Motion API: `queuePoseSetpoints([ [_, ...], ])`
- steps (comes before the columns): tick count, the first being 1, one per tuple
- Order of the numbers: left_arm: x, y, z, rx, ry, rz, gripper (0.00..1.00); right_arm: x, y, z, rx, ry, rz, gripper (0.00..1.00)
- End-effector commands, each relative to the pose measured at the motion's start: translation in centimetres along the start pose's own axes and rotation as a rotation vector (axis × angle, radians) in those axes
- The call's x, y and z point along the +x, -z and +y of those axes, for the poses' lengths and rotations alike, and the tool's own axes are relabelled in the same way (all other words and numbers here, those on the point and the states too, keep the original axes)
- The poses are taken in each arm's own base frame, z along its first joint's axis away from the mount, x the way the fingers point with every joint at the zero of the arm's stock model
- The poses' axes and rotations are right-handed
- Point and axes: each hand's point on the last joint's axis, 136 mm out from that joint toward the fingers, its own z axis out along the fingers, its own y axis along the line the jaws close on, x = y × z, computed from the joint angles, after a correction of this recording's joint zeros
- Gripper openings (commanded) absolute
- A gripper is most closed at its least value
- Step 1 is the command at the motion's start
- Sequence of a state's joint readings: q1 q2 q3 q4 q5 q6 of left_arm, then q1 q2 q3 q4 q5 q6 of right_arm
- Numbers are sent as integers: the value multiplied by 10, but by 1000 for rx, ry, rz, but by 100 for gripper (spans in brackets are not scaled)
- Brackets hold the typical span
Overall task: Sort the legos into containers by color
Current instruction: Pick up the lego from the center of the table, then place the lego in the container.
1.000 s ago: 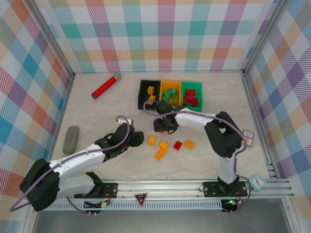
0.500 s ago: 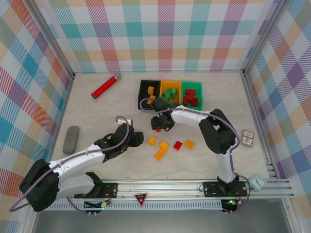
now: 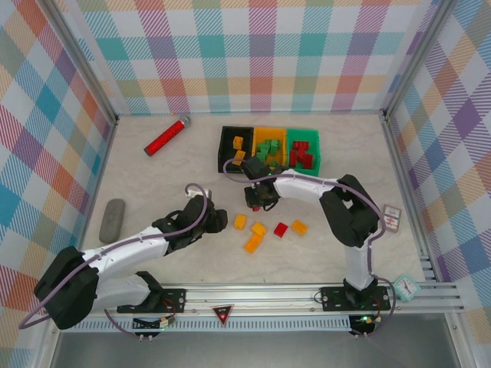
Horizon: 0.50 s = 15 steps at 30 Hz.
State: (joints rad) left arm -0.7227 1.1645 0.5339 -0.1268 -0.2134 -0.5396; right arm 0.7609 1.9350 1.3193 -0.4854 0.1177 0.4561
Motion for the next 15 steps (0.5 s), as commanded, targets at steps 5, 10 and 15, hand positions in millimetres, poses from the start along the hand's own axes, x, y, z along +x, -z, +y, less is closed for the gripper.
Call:
queuePoseSetpoints([
  [5, -11, -5, -14, 47, 23, -6, 68, -29, 63, -22, 52, 12, -157, 23],
  [10, -11, -5, -16, 58, 26, -4, 68, -50, 80, -67, 80, -65, -205, 24],
  [15, -9, -1, -14, 59, 28, -5, 68, -75, 84, -109, 95, -147, -241, 25],
])
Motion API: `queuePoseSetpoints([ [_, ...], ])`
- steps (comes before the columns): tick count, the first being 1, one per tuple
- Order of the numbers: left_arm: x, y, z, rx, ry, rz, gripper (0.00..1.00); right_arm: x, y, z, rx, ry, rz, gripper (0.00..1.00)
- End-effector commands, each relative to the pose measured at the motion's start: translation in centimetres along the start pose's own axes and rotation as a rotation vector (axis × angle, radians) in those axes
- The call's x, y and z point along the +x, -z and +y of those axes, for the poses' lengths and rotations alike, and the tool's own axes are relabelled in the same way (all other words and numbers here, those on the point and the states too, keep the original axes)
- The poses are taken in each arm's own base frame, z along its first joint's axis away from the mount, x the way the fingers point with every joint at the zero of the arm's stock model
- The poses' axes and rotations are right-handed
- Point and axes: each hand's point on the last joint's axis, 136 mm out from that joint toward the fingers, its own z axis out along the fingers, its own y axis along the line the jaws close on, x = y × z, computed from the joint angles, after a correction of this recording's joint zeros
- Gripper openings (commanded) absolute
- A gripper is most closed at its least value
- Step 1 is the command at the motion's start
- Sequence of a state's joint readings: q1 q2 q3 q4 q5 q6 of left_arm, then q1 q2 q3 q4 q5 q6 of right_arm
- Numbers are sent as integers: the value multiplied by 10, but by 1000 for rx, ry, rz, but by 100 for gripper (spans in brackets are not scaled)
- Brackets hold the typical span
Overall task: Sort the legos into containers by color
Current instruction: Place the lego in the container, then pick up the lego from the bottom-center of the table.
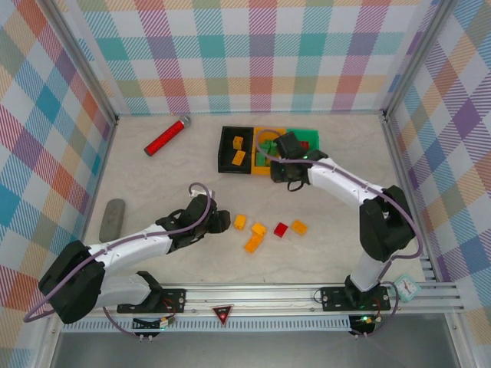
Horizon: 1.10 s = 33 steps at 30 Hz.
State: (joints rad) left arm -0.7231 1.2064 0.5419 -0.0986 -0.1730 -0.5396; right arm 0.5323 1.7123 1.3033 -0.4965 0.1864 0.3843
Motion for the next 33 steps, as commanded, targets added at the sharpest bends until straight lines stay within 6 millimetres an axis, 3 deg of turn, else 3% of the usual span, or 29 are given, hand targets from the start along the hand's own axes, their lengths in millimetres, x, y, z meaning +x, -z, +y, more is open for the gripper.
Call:
queuePoseSetpoints([
  [1, -14, 7, -7, 33, 30, -39, 68, -13, -5, -23, 24, -15, -6, 25],
  [5, -13, 14, -4, 31, 32, -43, 68, -37, -18, -47, 53, -60, -20, 25],
  [9, -13, 22, 0, 25, 33, -53, 68, -58, -30, -59, 75, -66, -26, 28],
  [13, -12, 29, 6, 16, 40, -71, 68, -69, -34, -61, 101, -47, -24, 49],
  [15, -11, 31, 8, 10, 43, -71, 68, -66, -33, -60, 94, -47, -18, 52],
  [23, -8, 26, 9, 11, 49, -70, 68, -21, -20, -51, -7, -62, 24, 53],
  [33, -15, 9, -12, 84, 41, -77, 68, 75, 23, -15, -159, 27, 130, 54],
])
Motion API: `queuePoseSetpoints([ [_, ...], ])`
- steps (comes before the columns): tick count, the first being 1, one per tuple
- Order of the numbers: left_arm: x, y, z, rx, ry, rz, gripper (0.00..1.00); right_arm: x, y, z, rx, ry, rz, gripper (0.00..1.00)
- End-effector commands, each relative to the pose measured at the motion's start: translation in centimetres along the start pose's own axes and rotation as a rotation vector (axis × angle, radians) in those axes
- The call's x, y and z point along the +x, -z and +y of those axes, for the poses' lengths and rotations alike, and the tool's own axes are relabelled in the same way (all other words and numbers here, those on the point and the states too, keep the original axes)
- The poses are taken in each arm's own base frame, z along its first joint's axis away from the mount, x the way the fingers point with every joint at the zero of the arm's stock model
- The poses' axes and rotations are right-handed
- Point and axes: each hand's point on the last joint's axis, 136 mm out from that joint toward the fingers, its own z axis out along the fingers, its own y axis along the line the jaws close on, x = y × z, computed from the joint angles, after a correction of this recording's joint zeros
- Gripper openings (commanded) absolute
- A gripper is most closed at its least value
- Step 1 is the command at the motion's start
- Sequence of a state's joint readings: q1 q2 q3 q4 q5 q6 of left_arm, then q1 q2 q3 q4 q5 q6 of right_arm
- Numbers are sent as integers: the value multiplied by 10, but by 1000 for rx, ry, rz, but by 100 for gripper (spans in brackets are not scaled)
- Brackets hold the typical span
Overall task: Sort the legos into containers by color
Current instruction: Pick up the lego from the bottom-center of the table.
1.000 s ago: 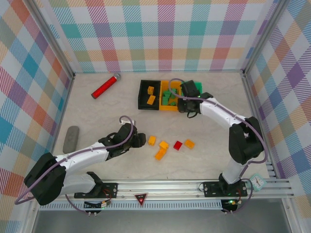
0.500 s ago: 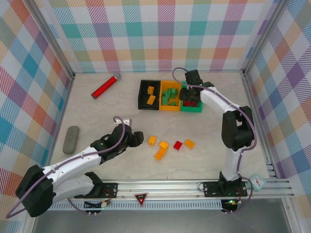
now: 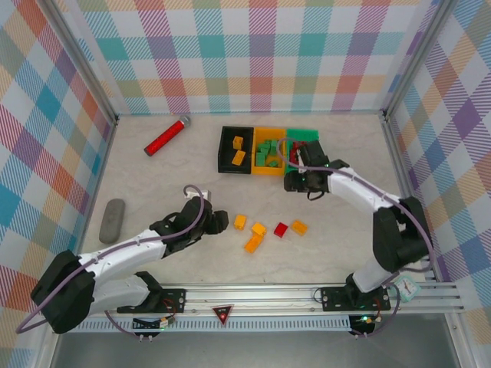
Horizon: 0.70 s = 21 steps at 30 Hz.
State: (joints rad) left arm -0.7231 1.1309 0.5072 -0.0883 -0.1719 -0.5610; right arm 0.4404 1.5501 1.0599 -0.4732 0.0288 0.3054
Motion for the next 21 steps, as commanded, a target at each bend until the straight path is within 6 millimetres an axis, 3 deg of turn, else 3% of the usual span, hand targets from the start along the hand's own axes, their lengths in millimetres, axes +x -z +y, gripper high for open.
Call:
queuePoseSetpoints([
  [1, -11, -5, -13, 60, 12, -40, 69, 35, 12, 26, -98, 44, 62, 54],
  [7, -13, -14, -22, 93, 12, -42, 68, 102, 18, 41, -86, 107, 196, 54],
  [12, -13, -14, -25, 101, 4, -44, 68, 142, 24, 47, -82, 61, 269, 54],
  [17, -15, -15, -25, 102, 7, -58, 68, 163, 20, 46, -75, -32, 297, 54],
  [21, -16, -16, -29, 111, 1, -48, 68, 168, 7, 50, -78, -60, 311, 56],
])
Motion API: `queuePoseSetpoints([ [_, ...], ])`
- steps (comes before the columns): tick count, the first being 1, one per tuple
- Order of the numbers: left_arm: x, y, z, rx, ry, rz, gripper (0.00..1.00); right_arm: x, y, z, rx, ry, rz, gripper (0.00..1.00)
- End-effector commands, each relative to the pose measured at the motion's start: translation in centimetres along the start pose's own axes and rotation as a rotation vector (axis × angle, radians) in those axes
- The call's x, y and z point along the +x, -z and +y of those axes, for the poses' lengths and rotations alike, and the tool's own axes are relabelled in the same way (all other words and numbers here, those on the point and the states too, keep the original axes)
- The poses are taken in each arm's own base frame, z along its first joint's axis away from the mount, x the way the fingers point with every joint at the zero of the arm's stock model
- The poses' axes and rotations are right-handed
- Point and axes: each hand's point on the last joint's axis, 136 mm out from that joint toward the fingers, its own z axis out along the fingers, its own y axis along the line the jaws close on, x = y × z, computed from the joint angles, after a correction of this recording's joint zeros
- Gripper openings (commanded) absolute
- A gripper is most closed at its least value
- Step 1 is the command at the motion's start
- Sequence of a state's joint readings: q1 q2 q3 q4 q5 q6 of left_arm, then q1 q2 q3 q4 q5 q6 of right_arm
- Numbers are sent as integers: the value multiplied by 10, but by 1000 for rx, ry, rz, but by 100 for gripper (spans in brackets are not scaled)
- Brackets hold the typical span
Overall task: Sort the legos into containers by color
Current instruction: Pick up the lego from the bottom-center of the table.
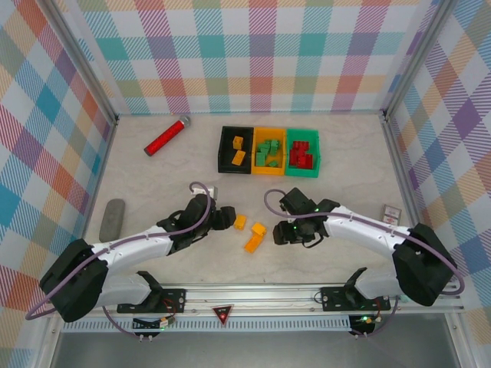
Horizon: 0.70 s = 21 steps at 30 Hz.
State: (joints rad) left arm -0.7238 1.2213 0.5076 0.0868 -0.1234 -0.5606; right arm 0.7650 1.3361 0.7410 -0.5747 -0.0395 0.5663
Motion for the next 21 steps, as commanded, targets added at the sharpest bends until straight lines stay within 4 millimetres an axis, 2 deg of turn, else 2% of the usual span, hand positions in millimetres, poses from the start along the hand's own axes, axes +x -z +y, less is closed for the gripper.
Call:
queuePoseSetpoints([
  [1, -6, -2, -7, 19, -13, -11, 68, 0, -11, 4, -12, -77, 17, 57],
  [9, -5, -1, -9, 20, -15, -6, 68, -21, -24, -4, 92, -54, -13, 61],
  [16, -1, 0, -8, 13, -21, 10, 68, -43, -34, 15, 48, -30, -31, 67],
  [21, -2, 3, -8, 11, -24, 9, 69, -51, -48, 10, 121, 1, 0, 68],
])
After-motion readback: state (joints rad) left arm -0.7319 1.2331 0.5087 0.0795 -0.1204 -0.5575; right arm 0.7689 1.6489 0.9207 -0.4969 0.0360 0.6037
